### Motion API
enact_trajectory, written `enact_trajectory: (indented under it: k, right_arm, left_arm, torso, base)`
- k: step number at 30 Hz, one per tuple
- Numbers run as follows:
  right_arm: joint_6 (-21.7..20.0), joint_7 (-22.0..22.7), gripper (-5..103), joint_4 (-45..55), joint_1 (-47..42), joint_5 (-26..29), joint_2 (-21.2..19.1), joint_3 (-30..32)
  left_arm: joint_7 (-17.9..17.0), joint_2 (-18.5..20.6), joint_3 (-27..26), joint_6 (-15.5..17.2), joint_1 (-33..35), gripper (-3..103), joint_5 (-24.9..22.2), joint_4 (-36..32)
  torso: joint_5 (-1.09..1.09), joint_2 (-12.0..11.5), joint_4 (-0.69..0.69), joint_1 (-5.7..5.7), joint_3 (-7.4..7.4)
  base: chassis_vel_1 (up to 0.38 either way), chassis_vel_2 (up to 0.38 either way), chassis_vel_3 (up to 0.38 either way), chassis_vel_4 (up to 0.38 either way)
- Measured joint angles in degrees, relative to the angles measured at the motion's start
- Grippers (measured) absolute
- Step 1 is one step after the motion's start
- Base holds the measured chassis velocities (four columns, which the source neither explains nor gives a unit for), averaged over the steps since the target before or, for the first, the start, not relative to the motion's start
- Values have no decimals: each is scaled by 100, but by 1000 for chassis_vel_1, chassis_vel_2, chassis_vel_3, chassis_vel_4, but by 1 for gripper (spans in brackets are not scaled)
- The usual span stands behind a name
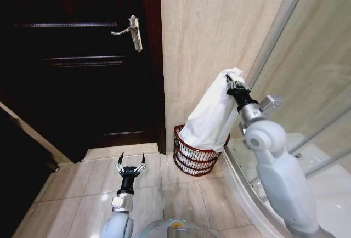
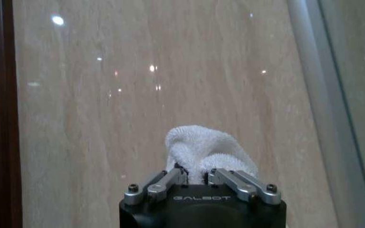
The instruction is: Discard the used towel into the hamper.
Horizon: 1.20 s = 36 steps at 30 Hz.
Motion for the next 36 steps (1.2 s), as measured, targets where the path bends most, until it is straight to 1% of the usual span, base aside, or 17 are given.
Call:
enact_trajectory:
  k: [5, 8, 10, 11, 13, 15, 17, 18, 19, 20, 22, 25, 26, 30, 33, 34, 36]
  right_arm:
    - [23, 10, 13, 343, -405, -68, 64, 6]
    - [75, 2, 13, 349, -398, -72, 51, -14]
    - [120, 9, 13, 227, -65, 9, -42, -66]
    - [120, 9, 13, 227, -65, 9, -42, -66]
    - [108, 94, 13, 105, 420, 250, -131, -132]
    - [100, 115, 13, 87, 518, 309, -157, -143]
    - [77, 178, 13, 44, 817, 513, -260, -175]
    - [29, 279, 13, 17, 1254, 844, -451, -210]
    - [4, 320, 13, 7, 1478, 1025, -566, -228]
    - [4, 320, 13, 7, 1478, 1025, -566, -228]
    - [-18, 351, 13, -49, 1853, 1288, -748, -259]
    - [-44, 353, 13, -269, 2797, 1923, -1086, -273]
    - [-44, 353, 13, -269, 2797, 1923, -1086, -273]
    - [-112, 406, 13, -479, 3463, 2285, -1261, -316]
    - [-136, 457, 13, -488, 3458, 2356, -1274, -315]
    - [-147, 484, 13, -459, 3313, 2367, -1266, -314]
    - [-161, 571, 13, -323, 2679, 2364, -1137, -361]
  left_arm:
    - [4, 0, 9, -9, 5, 100, 15, -10]
    - [6, 0, 20, -10, 2, 100, 26, -10]
    - [11, 0, 41, -15, 1, 100, 48, -7]
    - [11, 0, 41, -15, 1, 100, 48, -7]
    - [12, -1, 42, -27, 8, 100, 70, -4]
    - [12, -2, 42, -29, 8, 100, 75, -4]
    - [12, -1, 42, -30, 5, 100, 86, -4]
    - [12, -1, 42, -30, -3, 100, 96, -7]
    - [13, 0, 42, -30, -4, 100, 100, -9]
    - [13, 0, 42, -30, -4, 100, 100, -9]
    - [13, -1, 42, -29, -4, 100, 113, -14]
    - [17, 1, 46, -30, 4, 100, 127, -20]
    - [17, 1, 46, -30, 4, 100, 127, -20]
    - [18, 0, 44, -48, 21, 100, 126, -16]
    - [18, 0, 43, -55, 25, 100, 125, -13]
    - [18, -1, 43, -57, 25, 100, 125, -8]
    - [17, -1, 57, -59, 17, 100, 140, 4]
  torso:
    - [2, 0, 0, -1, -1]
    - [2, -1, -2, 0, 0]
    - [2, -1, -1, 1, 0]
    - [2, -1, -1, 1, 0]
    - [1, -1, 2, 1, 0]
    - [2, -2, 2, 1, 0]
    - [1, -2, 1, 0, 0]
    - [2, -1, 1, 0, 0]
    - [2, -1, 0, 0, -1]
    - [2, -1, 0, 0, -1]
    - [0, -1, 1, 0, -1]
    - [0, -2, 0, 0, -1]
    - [0, -2, 0, 0, -1]
    - [-1, -1, 0, 0, -1]
    - [0, -1, 0, 0, -2]
    - [-1, -1, 0, 0, -2]
    - [2, -1, 0, 0, -2]
  base:
    - [-79, 90, 77, -92]
    - [-83, 82, 56, -93]
    - [-43, 44, 38, -59]
    - [-32, 33, 39, -59]
    - [0, 0, 0, 0]
    - [0, 0, 0, 0]
    - [0, 0, 0, 0]
    - [0, 0, 0, 0]
    - [0, 0, 0, 0]
    - [0, 0, 0, 0]
    - [0, 0, 0, 0]
    - [0, 0, 0, 0]
    - [0, 0, 0, 0]
    - [0, 0, 0, 0]
    - [0, 0, 0, 0]
    - [0, 0, 0, 0]
    - [0, 0, 0, 0]
